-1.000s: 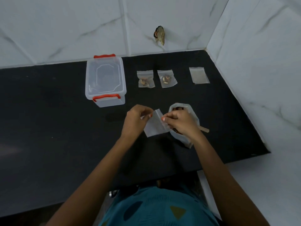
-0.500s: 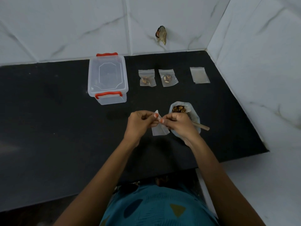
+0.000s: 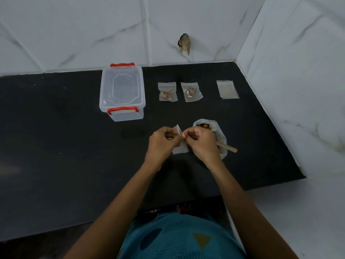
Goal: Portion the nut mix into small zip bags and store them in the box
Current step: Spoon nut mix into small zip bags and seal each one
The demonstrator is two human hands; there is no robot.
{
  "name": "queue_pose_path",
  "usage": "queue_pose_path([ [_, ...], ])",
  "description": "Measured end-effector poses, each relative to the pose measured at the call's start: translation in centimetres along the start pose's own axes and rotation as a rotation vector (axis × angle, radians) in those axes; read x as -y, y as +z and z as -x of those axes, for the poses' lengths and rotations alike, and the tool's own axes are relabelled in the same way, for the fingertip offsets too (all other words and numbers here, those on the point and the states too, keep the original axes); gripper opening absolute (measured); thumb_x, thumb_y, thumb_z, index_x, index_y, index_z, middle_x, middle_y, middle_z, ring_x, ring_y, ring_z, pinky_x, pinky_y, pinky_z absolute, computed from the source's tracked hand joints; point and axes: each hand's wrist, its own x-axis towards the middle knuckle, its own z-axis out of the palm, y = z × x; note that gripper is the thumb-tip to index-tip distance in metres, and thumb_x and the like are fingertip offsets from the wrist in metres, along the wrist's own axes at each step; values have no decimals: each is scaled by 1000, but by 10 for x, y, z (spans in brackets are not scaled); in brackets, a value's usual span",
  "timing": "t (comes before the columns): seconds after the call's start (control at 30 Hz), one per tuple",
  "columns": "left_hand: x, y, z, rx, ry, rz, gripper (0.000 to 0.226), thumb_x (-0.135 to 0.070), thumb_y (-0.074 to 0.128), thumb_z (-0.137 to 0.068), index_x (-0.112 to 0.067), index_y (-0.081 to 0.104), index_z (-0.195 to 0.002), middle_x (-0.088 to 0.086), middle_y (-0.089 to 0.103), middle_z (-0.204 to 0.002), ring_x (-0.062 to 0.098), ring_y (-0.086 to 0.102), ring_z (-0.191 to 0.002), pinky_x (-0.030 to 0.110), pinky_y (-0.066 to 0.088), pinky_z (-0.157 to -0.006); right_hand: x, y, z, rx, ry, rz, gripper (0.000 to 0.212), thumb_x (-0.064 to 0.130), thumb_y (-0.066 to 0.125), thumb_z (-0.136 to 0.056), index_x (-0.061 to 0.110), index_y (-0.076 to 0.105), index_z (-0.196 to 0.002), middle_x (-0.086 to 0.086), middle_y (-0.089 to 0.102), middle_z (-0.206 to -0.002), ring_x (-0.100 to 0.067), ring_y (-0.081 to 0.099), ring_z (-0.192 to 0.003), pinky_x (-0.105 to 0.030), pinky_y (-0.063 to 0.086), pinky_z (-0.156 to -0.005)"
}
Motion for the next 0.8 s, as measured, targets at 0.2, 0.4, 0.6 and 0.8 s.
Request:
queue_pose_path([
  [0.2, 1, -1, 4, -35, 16, 21, 9, -8, 63, -84, -16, 64, -86, 1, 67, -86, 8, 67, -79, 18, 55, -71, -4, -1, -1, -11, 50, -122, 22, 0, 66, -80, 20, 57, -81, 9, 62, -78, 4, 61, -72, -11, 49, -66],
  [0.4, 2, -4, 0, -143, 115, -269, 13, -8, 65, -82, -19, 60, -86, -6, 61, -88, 6, 62, -81, 16, 51, -67, 1, -7, -3, -127, 29, 78, 20, -2, 61, -82, 15, 56, -90, 11, 53, -76, 2, 52, -69, 0, 42, -62],
  [0.6, -4, 3, 4, -147, 196, -306, 9, -12, 63, -84, -18, 59, -89, -10, 58, -85, 1, 59, -77, 10, 49, -64, 2, 0, -1, -23, 48, 55, 14, 19, 63, -86, 17, 55, -98, 14, 53, -82, 1, 53, -74, -10, 46, -63],
  [0.8, -9, 5, 12, -184, 311, -517, 18, -5, 63, -82, -12, 54, -96, 1, 54, -102, 7, 55, -81, 12, 44, -62, -11, 0, -7, -158, 68, 261, 15, 2, 59, -82, 12, 57, -93, 8, 52, -77, -1, 50, -68, -14, 41, -62],
])
